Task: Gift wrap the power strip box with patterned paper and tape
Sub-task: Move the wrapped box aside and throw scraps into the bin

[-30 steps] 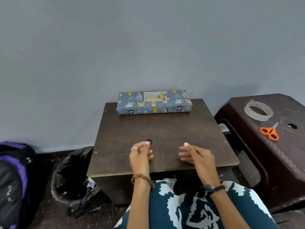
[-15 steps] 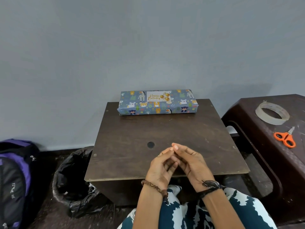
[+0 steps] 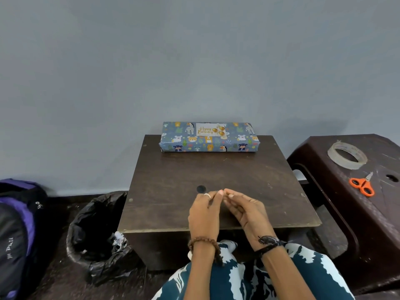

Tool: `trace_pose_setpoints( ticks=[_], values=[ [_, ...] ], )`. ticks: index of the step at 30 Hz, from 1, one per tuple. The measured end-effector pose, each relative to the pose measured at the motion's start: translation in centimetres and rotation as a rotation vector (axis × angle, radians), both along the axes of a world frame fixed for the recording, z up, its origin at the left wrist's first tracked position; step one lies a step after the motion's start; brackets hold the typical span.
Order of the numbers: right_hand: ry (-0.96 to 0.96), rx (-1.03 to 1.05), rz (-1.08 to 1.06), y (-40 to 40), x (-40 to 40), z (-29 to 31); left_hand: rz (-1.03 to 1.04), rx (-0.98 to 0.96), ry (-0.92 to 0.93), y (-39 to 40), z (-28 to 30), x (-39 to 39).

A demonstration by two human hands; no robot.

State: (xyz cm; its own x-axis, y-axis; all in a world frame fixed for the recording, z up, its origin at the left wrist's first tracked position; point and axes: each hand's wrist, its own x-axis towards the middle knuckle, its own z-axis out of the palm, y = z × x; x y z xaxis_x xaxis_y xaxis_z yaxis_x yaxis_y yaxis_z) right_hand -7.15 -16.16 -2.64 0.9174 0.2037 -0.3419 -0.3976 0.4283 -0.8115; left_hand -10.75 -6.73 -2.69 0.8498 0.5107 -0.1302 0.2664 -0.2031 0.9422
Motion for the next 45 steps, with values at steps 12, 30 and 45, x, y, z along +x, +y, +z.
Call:
trace_pose_setpoints(
  ticks=[12, 30, 45],
  values=[
    [-0.056, -0.286, 0.092, 8.7, 1.4, 3.3, -0.036, -0.194, -0.101, 2.5, 1.0, -1.7],
    [-0.397, -0.687, 0.267, 16.0, 1.7, 0.6, 0.756, -0.553, -0.419, 12.0, -1.7, -3.1],
    [-0.677, -0.721, 0.587, 21.0, 0.7, -0.6, 1.234, -0.536, -0.53, 16.8, -3.8, -6.1]
  ],
)
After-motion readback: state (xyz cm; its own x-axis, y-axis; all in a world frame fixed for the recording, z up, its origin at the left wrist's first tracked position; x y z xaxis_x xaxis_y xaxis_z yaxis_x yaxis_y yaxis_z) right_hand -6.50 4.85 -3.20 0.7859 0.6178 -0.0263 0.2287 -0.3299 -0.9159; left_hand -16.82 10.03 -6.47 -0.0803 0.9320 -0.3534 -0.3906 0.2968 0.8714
